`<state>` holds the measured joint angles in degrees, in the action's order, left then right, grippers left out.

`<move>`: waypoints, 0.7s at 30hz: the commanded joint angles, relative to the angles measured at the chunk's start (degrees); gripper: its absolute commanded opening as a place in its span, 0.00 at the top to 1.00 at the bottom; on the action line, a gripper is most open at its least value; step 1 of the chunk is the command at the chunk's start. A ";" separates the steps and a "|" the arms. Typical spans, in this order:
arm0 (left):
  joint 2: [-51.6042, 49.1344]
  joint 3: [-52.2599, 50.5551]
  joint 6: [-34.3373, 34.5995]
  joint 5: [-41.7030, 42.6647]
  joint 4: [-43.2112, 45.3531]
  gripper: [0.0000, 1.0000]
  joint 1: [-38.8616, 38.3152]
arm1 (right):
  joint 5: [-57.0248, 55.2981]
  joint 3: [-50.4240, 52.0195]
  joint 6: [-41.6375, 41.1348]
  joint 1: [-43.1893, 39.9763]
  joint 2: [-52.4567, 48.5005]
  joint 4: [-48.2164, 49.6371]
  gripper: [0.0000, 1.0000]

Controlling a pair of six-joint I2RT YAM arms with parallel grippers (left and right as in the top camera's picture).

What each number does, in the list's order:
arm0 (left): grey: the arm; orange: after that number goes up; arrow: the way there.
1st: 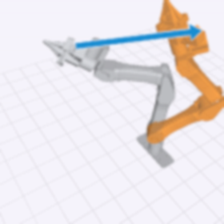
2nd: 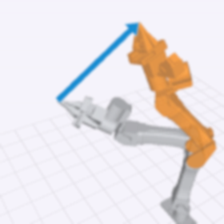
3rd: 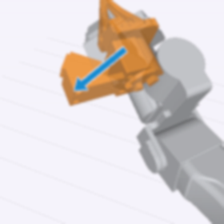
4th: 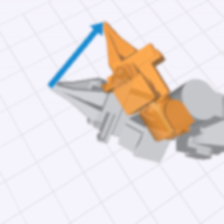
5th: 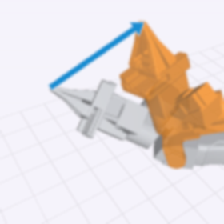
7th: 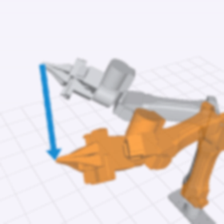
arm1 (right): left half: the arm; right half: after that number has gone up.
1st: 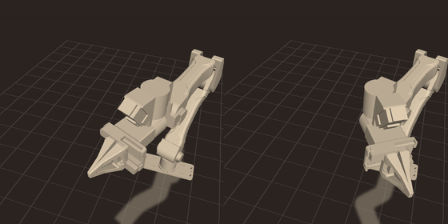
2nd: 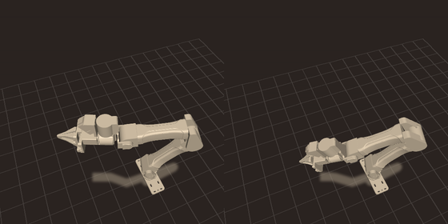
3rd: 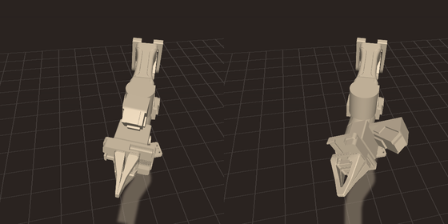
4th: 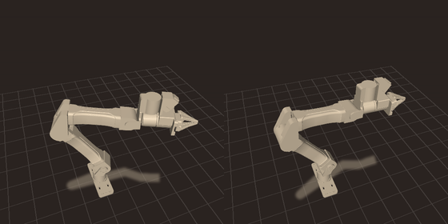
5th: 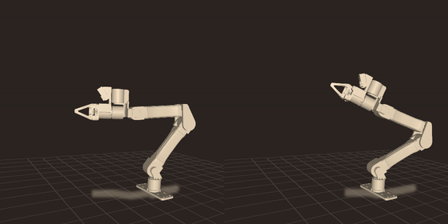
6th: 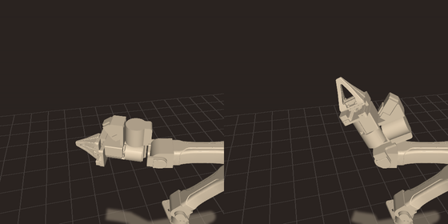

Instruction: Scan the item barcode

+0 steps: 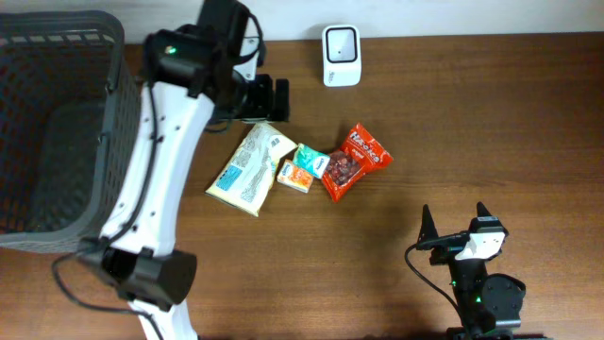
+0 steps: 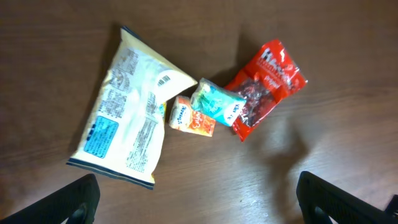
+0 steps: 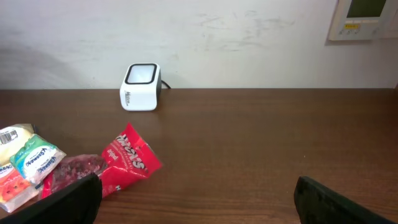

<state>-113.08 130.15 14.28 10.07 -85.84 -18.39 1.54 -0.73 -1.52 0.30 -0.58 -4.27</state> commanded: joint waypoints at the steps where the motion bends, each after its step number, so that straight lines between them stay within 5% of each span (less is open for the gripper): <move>1: -3.58 0.98 -1.11 -0.90 -0.37 0.01 -0.74 | -0.68 0.42 -0.20 -0.33 0.37 -0.20 0.02; 16: -5.64 0.98 -1.11 -6.80 0.57 0.01 -0.72 | -0.09 0.42 -0.96 -0.31 -0.70 0.92 0.01; 21: -5.99 0.98 -1.09 -10.54 1.88 0.01 -0.68 | 22.27 0.42 -22.01 -0.33 -0.70 11.78 0.02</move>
<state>-118.43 130.15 14.11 3.62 -84.62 -19.11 8.10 -0.62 -8.21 0.27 -1.34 4.23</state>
